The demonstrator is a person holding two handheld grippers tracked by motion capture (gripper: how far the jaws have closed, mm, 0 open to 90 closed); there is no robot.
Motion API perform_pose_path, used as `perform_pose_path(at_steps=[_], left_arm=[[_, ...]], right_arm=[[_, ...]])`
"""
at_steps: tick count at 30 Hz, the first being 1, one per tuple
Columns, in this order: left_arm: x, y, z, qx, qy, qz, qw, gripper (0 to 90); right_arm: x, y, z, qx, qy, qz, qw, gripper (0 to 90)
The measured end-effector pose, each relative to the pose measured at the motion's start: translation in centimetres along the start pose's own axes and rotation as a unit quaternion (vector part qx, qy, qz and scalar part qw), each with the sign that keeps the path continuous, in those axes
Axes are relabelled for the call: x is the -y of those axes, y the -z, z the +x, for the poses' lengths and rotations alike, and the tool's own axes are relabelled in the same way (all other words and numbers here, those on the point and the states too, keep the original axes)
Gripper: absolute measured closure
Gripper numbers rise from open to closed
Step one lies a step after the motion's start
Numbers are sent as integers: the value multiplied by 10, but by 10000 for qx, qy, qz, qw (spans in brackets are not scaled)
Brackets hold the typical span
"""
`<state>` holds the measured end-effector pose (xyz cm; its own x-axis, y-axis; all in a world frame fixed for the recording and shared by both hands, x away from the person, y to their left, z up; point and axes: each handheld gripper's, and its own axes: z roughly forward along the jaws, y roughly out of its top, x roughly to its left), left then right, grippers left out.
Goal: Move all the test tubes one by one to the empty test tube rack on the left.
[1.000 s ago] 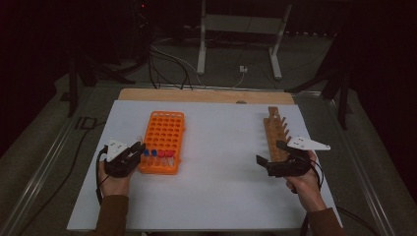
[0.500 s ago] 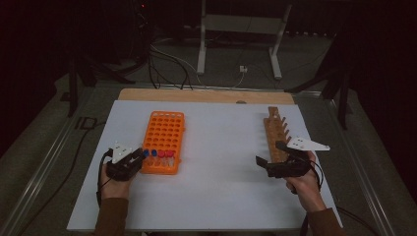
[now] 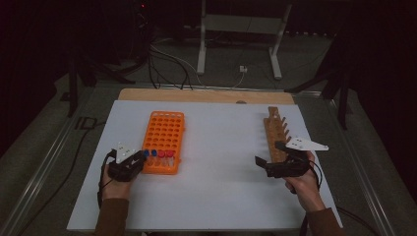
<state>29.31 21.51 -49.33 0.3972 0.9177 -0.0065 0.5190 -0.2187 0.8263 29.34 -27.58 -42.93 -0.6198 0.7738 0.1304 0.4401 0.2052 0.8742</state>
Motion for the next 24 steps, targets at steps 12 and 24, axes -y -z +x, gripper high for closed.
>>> perform_pose_path(at_steps=[12, 24], left_arm=[[5, 21, 12, 235, 462, -277, 9983, 578], [2, 43, 16, 400, 716, -891, 9926, 249]], right_arm=[[-11, 4, -6, 114, 9, -138, 9998, 0], [-32, -11, -29, 568, 110, -136, 9982, 0]])
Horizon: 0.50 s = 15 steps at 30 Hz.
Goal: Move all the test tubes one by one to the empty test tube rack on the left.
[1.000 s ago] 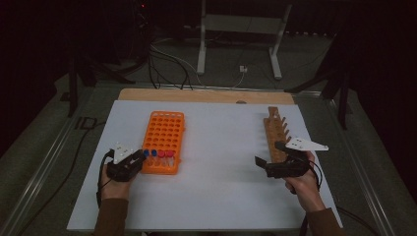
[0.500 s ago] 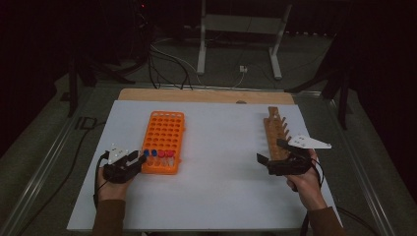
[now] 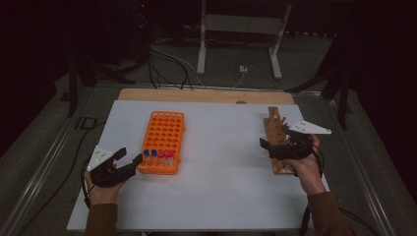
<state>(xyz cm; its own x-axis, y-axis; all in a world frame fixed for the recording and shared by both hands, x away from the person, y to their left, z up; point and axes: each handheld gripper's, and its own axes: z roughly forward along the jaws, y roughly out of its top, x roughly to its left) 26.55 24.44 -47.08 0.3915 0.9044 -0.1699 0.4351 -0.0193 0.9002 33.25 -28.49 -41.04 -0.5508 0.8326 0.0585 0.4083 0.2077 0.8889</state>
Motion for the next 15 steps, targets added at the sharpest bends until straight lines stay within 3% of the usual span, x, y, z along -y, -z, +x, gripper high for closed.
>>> perform_pose_path(at_steps=[2, 7, 15], left_arm=[[-1, 0, -2, -39, 11, -29, 10000, 157], [-5, 1, -6, -174, 18, -91, 9998, 27], [-6, 4, -7, -106, 36, -246, 9996, 5]], right_arm=[[-2, -5, -6, 63, -41, 17, 10000, 0], [-10, -17, -18, 202, -95, 54, 9997, 0], [-24, -31, -41, 608, -179, 28, 9980, 21]])
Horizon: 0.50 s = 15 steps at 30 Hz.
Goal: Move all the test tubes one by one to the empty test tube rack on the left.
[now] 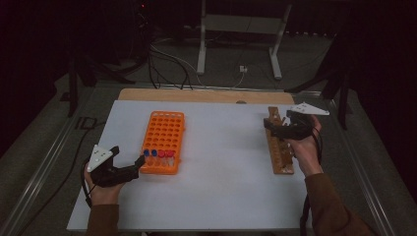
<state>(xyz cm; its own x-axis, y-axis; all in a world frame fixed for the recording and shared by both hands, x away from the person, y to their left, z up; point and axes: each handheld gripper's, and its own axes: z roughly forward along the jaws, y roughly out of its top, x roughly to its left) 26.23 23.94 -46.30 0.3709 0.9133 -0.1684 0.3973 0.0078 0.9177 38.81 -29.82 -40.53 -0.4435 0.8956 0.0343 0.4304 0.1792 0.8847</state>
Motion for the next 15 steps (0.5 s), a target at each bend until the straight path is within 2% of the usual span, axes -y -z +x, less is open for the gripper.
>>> perform_pose_path(at_steps=[7, 11, 14, 15], left_arm=[[1, -2, 1, -23, 38, 32, 10000, 5], [2, -2, 2, -64, 36, 47, 10000, 6], [3, -2, 2, -49, 60, 56, 10000, 6], [3, -2, 2, -49, 58, 55, 10000, 6]], right_arm=[[-4, -22, -21, 302, -296, 196, 9989, 97], [-3, -35, -29, 469, -387, 345, 9976, 199], [0, -45, -35, 608, -494, 517, 9956, 329], [1, -47, -38, 579, -553, 549, 9953, 378]])
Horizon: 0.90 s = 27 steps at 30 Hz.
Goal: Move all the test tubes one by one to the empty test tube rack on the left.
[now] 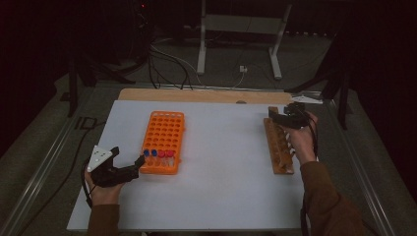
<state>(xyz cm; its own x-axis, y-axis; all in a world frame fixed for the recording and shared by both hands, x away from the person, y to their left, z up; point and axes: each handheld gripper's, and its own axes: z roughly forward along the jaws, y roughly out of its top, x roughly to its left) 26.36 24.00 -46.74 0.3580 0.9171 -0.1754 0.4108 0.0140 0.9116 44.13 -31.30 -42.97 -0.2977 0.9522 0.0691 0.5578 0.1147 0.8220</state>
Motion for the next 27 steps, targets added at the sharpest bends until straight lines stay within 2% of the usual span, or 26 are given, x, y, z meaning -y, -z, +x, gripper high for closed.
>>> perform_pose_path(at_steps=[1, 5, 11, 13, 19, 21, 27], left_arm=[[0, 0, 0, 2, -5, 3, 10000, 6], [1, -2, -1, 6, -2, 11, 10000, 6], [1, -3, -1, 23, -13, -1, 10000, 6], [1, -2, -1, 29, -1, -11, 10000, 6], [2, -2, 0, 30, 9, -25, 10000, 7], [2, -2, -1, 25, -2, -27, 10000, 7], [2, -4, -2, 24, -14, -9, 10000, 7]], right_arm=[[1, -3, -2, -32, -45, 43, 10000, 437], [5, -12, -6, 96, -161, 164, 9997, 559], [5, -23, -5, 229, -53, 285, 9993, 593], [5, -26, -5, 256, -55, 305, 9992, 634], [4, -27, 1, 466, 158, 327, 9983, 757], [4, -27, 2, 520, 218, 332, 9979, 760], [5, -19, 2, 563, 138, 181, 9982, 764]])
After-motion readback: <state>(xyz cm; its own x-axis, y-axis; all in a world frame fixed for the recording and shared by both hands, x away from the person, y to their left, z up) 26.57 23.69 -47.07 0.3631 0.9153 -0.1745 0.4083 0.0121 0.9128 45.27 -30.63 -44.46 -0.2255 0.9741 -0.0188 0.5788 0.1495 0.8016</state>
